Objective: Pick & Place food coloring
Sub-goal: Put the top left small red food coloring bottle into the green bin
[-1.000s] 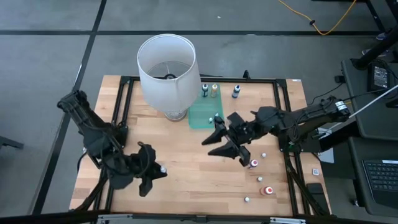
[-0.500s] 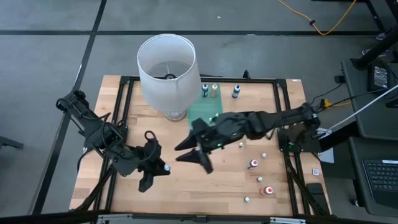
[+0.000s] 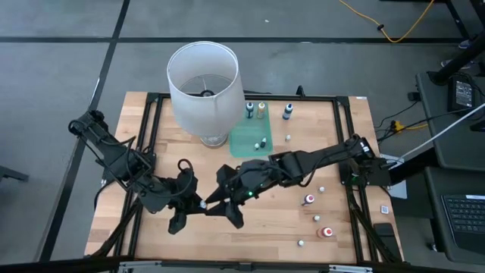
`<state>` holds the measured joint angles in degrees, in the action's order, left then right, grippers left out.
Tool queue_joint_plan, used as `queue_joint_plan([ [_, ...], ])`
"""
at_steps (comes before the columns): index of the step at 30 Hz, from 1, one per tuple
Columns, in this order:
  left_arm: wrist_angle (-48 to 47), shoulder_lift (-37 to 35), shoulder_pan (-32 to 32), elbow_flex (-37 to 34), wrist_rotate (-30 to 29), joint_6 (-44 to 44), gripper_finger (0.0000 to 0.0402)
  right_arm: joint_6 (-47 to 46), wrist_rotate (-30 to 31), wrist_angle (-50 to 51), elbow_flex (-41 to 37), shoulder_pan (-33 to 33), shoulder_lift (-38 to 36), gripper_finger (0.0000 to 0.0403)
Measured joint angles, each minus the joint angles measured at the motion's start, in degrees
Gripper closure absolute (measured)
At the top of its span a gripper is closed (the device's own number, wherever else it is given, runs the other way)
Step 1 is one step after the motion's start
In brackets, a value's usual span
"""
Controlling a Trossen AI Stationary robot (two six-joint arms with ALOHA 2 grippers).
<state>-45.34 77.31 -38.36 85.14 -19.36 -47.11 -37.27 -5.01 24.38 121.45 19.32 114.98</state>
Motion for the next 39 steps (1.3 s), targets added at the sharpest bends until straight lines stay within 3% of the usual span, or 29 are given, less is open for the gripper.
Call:
queue_joint_plan([
  [12,0.46,0.03,0.75,0.0,-0.49,0.96,0.0332,4.64,10.47,1.84,0.0,0.82,0.26,0.0202],
  [33,0.55,0.03,1.89,0.0,-0.21,1.88,0.0333,2.94,10.03,2.92,-0.11,1.0,0.74,0.0204],
  [39,0.53,0.03,1.89,0.0,-0.45,1.87,0.0332,3.19,10.34,3.48,-0.11,1.0,0.74,0.0236],
])
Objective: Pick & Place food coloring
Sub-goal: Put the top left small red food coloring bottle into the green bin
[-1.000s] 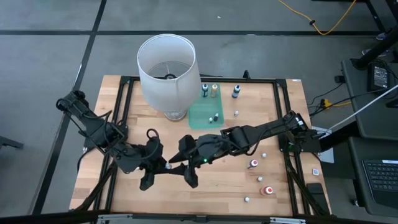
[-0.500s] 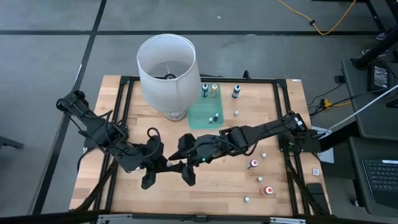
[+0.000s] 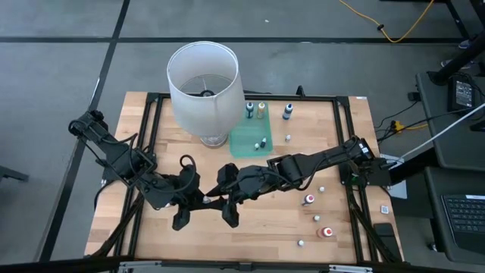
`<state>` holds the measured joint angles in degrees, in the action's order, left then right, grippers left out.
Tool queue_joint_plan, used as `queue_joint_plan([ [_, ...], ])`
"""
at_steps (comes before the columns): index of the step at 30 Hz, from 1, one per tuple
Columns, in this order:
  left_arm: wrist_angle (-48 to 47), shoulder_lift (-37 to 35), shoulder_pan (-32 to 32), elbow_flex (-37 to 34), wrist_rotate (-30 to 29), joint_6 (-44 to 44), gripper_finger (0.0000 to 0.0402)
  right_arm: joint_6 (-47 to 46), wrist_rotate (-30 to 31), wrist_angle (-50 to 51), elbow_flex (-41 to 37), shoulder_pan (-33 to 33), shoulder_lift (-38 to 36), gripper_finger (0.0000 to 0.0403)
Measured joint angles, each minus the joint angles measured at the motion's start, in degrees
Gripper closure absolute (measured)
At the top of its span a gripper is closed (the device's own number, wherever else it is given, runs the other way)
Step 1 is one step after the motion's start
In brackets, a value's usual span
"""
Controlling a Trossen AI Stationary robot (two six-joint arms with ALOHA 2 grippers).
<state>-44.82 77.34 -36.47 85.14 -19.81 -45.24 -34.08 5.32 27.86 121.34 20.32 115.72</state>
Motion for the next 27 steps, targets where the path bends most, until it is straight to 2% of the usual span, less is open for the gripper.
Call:
queue_joint_plan([
  [12,0.02,0.0,-0.02,0.0,0.37,-0.11,0.0333,1.52,-0.35,-0.33,0.0,0.02,-0.04,0.0327],
  [27,-0.02,0.0,-0.07,0.0,-0.53,-1.3,0.0325,2.07,-0.9,-0.43,0.0,0.0,-0.09,0.0338],
])
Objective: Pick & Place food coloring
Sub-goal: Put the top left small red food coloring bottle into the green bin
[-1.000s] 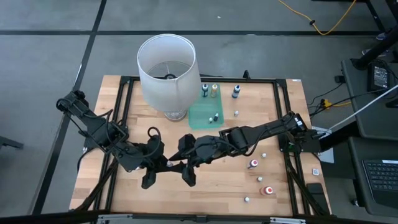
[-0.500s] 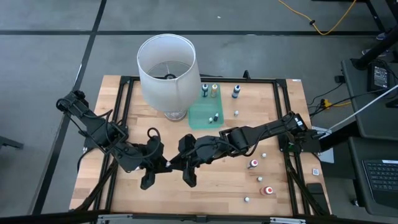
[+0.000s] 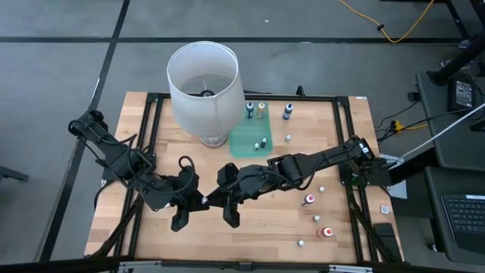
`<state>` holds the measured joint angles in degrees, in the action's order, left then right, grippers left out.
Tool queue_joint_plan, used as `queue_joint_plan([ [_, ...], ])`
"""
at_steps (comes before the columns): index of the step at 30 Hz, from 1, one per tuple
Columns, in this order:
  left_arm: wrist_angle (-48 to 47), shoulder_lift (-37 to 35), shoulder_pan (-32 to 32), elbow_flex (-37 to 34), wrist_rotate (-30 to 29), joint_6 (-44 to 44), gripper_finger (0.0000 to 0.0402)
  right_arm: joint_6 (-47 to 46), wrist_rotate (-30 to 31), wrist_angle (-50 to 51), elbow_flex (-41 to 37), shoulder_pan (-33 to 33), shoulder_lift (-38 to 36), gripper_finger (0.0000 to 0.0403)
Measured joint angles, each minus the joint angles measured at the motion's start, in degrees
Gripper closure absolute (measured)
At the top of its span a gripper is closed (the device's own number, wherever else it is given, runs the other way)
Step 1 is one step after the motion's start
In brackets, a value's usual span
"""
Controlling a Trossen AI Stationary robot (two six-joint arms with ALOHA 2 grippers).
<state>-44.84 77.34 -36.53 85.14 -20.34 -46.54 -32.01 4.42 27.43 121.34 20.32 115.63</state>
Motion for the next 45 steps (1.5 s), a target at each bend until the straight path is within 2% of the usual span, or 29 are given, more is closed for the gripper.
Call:
queue_joint_plan([
  [11,-0.03,0.0,0.31,0.0,-0.86,-0.14,0.0329,0.24,0.03,-0.01,0.0,-0.13,0.0,0.0319],
  [23,-0.15,0.0,0.32,0.0,-1.82,-1.36,0.0331,0.02,0.0,-0.01,0.0,-0.59,-0.02,0.0334],
  [33,-0.31,-0.02,1.12,0.0,-1.98,0.15,0.033,-0.85,0.05,0.13,0.0,-0.61,-0.04,0.032],
  [45,-0.39,-0.04,1.4,0.0,-1.87,0.87,0.033,1.06,0.01,0.3,0.0,-0.98,-0.07,0.0325],
])
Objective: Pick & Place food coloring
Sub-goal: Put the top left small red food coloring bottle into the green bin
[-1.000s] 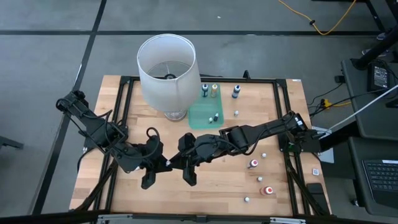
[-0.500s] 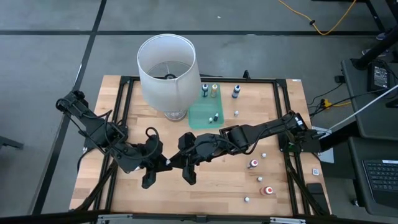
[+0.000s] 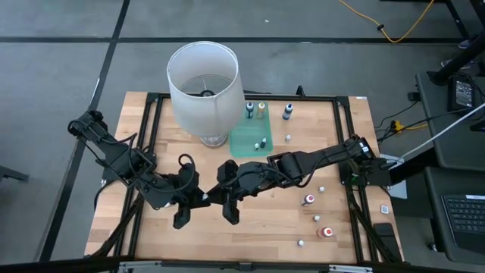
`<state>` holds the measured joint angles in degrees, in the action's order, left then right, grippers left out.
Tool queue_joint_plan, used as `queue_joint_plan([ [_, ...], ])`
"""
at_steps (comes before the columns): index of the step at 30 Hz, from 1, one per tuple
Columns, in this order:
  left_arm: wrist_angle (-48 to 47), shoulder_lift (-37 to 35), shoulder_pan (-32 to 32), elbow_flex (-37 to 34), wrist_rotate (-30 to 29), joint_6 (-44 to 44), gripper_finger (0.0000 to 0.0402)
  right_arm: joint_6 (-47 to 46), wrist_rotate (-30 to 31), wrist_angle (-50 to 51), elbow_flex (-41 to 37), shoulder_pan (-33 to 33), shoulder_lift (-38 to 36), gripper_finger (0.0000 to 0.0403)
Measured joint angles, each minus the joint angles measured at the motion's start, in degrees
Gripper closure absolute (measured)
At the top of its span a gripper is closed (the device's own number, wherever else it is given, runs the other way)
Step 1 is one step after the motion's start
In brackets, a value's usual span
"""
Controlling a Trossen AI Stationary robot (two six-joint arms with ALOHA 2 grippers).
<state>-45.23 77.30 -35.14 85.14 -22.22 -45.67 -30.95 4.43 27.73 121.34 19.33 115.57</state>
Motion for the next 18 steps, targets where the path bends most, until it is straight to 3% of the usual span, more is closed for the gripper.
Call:
queue_joint_plan([
  [13,-0.22,0.09,0.08,-0.02,-0.64,-0.04,0.0319,2.85,0.3,-0.74,0.07,-0.04,-0.06,0.0396],
  [18,-0.15,0.2,0.31,-0.02,-1.84,-0.03,0.0324,3.01,-0.1,-0.3,0.17,-0.22,-0.04,0.039],
])
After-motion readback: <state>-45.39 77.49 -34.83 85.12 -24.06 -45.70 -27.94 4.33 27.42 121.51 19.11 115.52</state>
